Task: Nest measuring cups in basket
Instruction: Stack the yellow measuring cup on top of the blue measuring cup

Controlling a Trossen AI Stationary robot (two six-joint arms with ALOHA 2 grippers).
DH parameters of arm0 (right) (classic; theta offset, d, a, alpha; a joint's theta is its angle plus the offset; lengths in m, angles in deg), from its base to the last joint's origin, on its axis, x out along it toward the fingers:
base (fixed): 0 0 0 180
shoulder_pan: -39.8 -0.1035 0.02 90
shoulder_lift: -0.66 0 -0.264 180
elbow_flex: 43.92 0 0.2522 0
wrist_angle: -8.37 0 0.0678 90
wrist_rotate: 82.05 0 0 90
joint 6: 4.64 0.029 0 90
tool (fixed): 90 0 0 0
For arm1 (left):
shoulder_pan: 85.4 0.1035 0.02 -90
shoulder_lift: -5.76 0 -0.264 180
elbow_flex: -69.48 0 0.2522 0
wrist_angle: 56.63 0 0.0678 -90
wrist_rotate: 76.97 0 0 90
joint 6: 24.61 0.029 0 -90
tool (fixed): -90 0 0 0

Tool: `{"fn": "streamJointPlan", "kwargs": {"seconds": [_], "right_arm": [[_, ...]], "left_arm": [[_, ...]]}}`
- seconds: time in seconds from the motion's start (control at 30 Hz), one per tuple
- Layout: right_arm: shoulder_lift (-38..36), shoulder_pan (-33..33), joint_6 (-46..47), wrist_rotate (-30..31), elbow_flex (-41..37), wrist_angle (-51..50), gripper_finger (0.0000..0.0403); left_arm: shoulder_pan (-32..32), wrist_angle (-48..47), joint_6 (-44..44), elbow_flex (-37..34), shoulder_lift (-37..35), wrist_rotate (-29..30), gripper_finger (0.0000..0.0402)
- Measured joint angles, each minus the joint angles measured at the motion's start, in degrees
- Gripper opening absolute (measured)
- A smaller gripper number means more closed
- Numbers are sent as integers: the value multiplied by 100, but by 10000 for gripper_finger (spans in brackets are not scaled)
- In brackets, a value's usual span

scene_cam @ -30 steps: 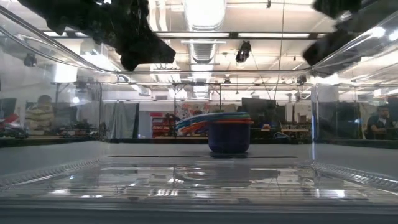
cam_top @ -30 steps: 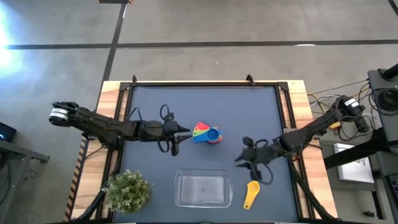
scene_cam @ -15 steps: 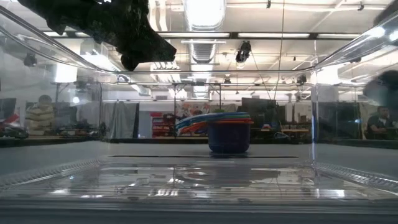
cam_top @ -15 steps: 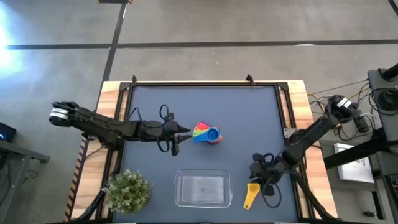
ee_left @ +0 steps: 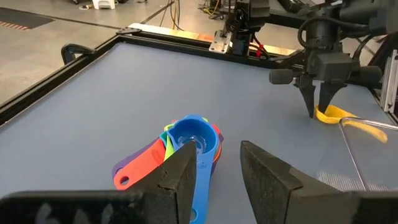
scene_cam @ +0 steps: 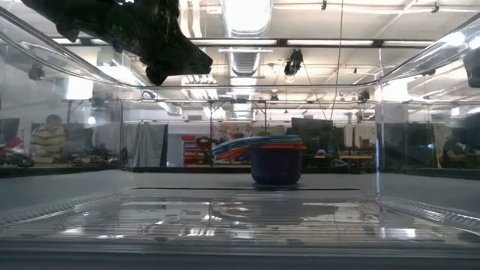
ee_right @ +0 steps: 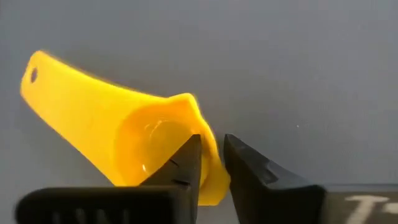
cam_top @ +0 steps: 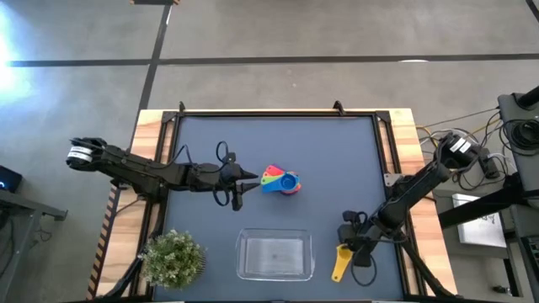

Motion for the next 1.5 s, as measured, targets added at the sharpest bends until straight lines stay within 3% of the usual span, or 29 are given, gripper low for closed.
{"fn": "streamJointPlan", "kwargs": {"seconds": [0.1,0.27,0.33,0.5,0.63,0.87,1.03,1.13,1.27,1.5], "right_arm": [[-179,13,53,17,0,-48,23],[-588,12,358,635,0,-384,17],[-769,13,573,1184,-1,-708,17],[-1309,137,1743,3218,-65,-1592,16],[-1814,264,2271,4421,-208,-1775,15],[-2332,907,2072,5127,-227,-1017,14],[-2242,1468,909,5066,-229,474,14],[-2026,1926,323,4705,-229,1341,14],[-1647,2578,-197,3606,-229,2119,14],[-747,3646,-181,2025,-229,2967,14]], "left_arm": [[0,0,0,-1,0,0,107],[0,-3,2,-37,0,2,107],[0,-3,0,-40,6,3,107],[2,65,13,-42,148,19,107],[2,196,104,-44,334,18,107],[2,198,240,-42,340,20,107],[2,204,278,15,289,57,107],[2,175,378,15,289,63,107],[2,97,411,15,240,230,107],[2,-317,414,15,-120,311,107]]}}
